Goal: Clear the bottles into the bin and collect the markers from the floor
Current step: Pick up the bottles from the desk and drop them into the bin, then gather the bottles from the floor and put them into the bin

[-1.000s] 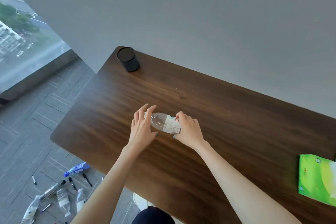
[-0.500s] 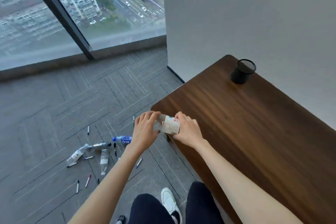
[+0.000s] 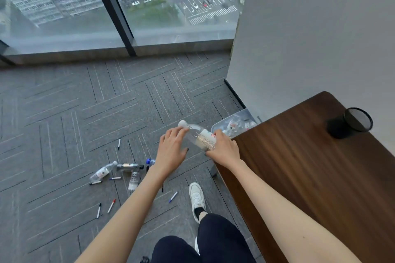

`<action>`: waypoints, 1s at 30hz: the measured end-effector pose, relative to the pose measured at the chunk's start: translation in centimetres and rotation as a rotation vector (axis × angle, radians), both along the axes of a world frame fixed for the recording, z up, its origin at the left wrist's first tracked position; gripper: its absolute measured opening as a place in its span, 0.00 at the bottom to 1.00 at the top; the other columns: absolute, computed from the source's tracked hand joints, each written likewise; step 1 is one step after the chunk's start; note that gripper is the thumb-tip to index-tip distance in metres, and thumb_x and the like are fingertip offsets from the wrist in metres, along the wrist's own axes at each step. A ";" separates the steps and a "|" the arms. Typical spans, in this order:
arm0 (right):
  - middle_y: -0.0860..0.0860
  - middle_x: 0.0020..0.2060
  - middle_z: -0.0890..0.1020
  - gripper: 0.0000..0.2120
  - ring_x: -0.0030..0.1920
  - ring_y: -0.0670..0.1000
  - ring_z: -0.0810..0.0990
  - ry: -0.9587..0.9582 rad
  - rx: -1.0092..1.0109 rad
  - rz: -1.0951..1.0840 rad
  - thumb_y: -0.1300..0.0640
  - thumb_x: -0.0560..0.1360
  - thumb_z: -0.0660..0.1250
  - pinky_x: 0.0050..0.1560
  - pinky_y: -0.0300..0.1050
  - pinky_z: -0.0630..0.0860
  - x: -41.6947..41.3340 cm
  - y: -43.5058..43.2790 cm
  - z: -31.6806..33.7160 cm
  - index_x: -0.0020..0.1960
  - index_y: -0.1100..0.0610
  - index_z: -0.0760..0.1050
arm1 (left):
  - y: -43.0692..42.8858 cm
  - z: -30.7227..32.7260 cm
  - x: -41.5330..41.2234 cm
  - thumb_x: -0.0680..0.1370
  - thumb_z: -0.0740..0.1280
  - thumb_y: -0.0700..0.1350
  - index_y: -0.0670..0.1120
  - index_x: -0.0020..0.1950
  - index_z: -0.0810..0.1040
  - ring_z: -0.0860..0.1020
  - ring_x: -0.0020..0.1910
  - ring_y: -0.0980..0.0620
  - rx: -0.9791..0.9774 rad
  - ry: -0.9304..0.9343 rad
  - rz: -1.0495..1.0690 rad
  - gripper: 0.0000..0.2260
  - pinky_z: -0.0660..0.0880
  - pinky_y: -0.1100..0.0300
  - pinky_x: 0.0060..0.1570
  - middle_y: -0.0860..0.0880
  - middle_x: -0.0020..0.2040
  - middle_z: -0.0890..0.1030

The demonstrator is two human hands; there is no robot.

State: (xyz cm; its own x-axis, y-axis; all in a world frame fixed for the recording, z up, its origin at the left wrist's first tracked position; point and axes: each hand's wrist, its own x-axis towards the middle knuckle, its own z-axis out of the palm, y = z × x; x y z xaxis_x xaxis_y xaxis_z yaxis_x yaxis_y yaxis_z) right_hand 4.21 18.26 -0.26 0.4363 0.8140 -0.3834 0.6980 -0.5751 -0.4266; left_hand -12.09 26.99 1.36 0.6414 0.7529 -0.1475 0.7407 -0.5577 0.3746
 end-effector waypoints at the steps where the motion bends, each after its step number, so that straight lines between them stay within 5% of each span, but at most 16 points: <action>1: 0.54 0.57 0.78 0.28 0.57 0.58 0.78 0.025 -0.032 -0.054 0.44 0.68 0.71 0.50 0.50 0.70 0.8 1.1 -0.3 0.60 0.57 0.65 | 1.1 -0.2 0.8 0.75 0.68 0.45 0.52 0.73 0.65 0.63 0.72 0.50 -0.017 0.007 -0.005 0.28 0.59 0.54 0.68 0.51 0.72 0.67; 10: 0.57 0.64 0.76 0.38 0.62 0.61 0.76 0.247 -0.188 -0.646 0.38 0.71 0.67 0.58 0.53 0.73 9.8 8.3 -2.8 0.71 0.60 0.63 | 9.5 -1.9 8.4 0.77 0.65 0.47 0.51 0.73 0.66 0.65 0.70 0.50 -0.137 0.043 -0.054 0.23 0.62 0.53 0.67 0.51 0.70 0.70; 17: 0.58 0.68 0.72 0.42 0.66 0.62 0.73 0.194 -0.232 -0.646 0.39 0.71 0.68 0.59 0.55 0.73 15.3 10.5 -3.4 0.75 0.59 0.57 | 12.4 -3.7 11.6 0.78 0.65 0.47 0.51 0.72 0.68 0.67 0.69 0.49 -0.206 0.084 -0.045 0.22 0.63 0.53 0.65 0.51 0.69 0.71; 19: 0.57 0.68 0.72 0.37 0.65 0.61 0.74 0.201 -0.242 -0.631 0.44 0.72 0.67 0.59 0.56 0.73 15.2 10.8 -4.3 0.74 0.60 0.60 | 12.5 -4.3 11.9 0.78 0.64 0.47 0.51 0.71 0.68 0.67 0.68 0.49 -0.236 0.102 -0.044 0.21 0.63 0.52 0.64 0.51 0.69 0.71; 23: 0.54 0.51 0.78 0.13 0.50 0.57 0.78 0.254 -0.258 -0.559 0.55 0.73 0.63 0.46 0.49 0.73 13.2 10.9 -5.4 0.55 0.58 0.71 | 12.5 -5.3 12.1 0.79 0.63 0.48 0.51 0.69 0.71 0.69 0.67 0.48 -0.291 0.132 -0.046 0.18 0.65 0.51 0.64 0.51 0.68 0.72; 30: 0.51 0.50 0.80 0.07 0.48 0.53 0.77 0.316 -0.229 -0.415 0.58 0.75 0.62 0.45 0.45 0.72 8.4 11.5 -4.9 0.53 0.55 0.75 | 12.7 -6.0 10.2 0.78 0.64 0.45 0.50 0.64 0.76 0.74 0.63 0.48 -0.385 0.092 0.038 0.14 0.69 0.46 0.63 0.50 0.65 0.75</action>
State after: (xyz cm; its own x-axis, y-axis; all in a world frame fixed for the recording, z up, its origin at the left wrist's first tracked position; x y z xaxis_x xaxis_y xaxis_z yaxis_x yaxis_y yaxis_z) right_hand 12.58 29.75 -5.15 0.5373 0.4794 -0.6939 0.2520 -0.8764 -0.4104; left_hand -1.85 39.74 -4.61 0.5851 0.6545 -0.4789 0.7984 -0.3611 0.4818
